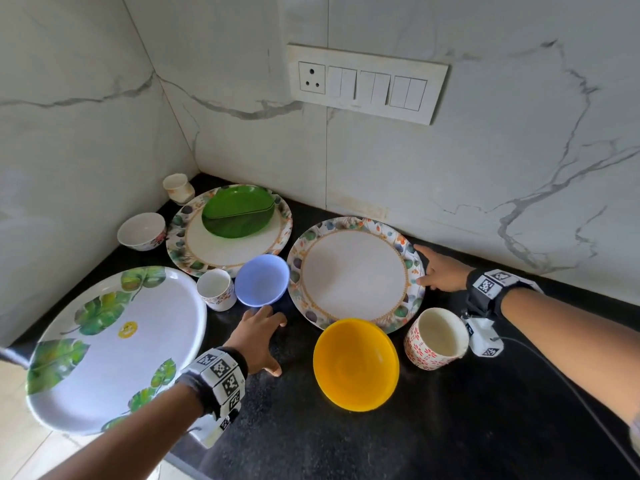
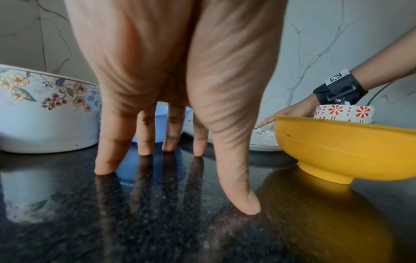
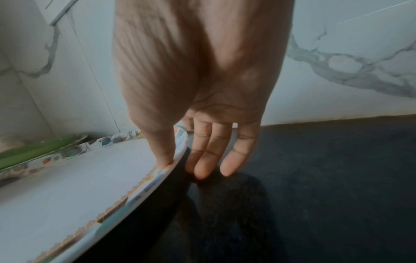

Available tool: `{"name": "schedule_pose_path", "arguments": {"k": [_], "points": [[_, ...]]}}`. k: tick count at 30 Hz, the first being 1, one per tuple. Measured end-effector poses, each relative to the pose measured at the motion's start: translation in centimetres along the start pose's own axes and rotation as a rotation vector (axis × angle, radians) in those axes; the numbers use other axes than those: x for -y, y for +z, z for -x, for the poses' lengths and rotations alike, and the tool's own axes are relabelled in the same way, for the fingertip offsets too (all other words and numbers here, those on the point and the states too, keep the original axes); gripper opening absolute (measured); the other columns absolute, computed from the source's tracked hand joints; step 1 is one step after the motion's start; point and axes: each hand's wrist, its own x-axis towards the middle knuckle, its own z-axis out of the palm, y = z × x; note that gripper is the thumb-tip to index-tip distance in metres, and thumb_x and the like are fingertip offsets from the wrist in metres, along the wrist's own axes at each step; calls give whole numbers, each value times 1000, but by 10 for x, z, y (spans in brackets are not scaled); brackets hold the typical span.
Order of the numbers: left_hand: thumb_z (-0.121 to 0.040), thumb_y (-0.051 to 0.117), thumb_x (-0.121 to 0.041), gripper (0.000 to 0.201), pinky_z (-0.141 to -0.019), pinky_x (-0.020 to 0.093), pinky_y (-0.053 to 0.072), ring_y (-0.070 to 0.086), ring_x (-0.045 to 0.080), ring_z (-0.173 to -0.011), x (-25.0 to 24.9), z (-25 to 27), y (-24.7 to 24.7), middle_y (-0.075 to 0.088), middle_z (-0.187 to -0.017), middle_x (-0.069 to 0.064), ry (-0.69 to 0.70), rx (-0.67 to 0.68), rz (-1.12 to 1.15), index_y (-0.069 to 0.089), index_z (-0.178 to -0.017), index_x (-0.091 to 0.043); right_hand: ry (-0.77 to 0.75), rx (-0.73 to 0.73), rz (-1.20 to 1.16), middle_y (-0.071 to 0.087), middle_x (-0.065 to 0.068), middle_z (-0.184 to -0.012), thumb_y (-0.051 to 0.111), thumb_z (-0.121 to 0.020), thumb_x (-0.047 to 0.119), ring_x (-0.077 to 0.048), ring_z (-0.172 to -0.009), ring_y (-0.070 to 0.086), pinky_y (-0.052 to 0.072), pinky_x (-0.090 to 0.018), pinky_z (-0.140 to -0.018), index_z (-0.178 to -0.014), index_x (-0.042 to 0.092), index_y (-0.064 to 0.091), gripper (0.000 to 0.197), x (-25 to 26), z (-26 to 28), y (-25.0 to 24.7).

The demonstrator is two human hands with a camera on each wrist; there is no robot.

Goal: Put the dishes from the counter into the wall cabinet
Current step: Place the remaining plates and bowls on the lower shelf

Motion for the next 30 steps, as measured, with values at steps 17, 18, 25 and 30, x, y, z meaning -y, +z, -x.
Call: {"name": "schedule_pose_path", "arguments": {"k": [17,18,25,30], "points": [[-62,85,-51,91,-102,41,43,37,27,-125,4,5,-2,39,-133,-2,55,5,-3,40,-137,-28,-98,-109,-242,73,-12,-106,67,-79,-15,-27,-95,69,58,-34,-88,-121,10,69,49,28,51,-53],[-63,84,-51,91,-102,41,43,37,27,-125,5,8,-3,39,-133,-1,73,1,-5,39,-138,-27,-119,-136,-140,74,-9,-106,70,-77,-14,-28,-96,69,55,-36,-92,-122,15,69,54,32,62,-53],[-72,77,-52,89,-106,41,40,35,29,-131,8,9,0,36,-139,2,134,5,-33,34,-145,-25,-336,-435,233,56,10,-77,76,-75,-4,-8,-67,52,35,-15,-62,-103,21,77,38,72,94,-43],[-78,69,-58,85,-112,45,36,27,31,-141,19,16,0,28,-153,6,195,16,-48,32,-148,-26,-509,-608,603,58,1,-97,83,-76,25,-22,-93,55,39,-27,-66,-93,20,75,19,118,127,-36]]}}
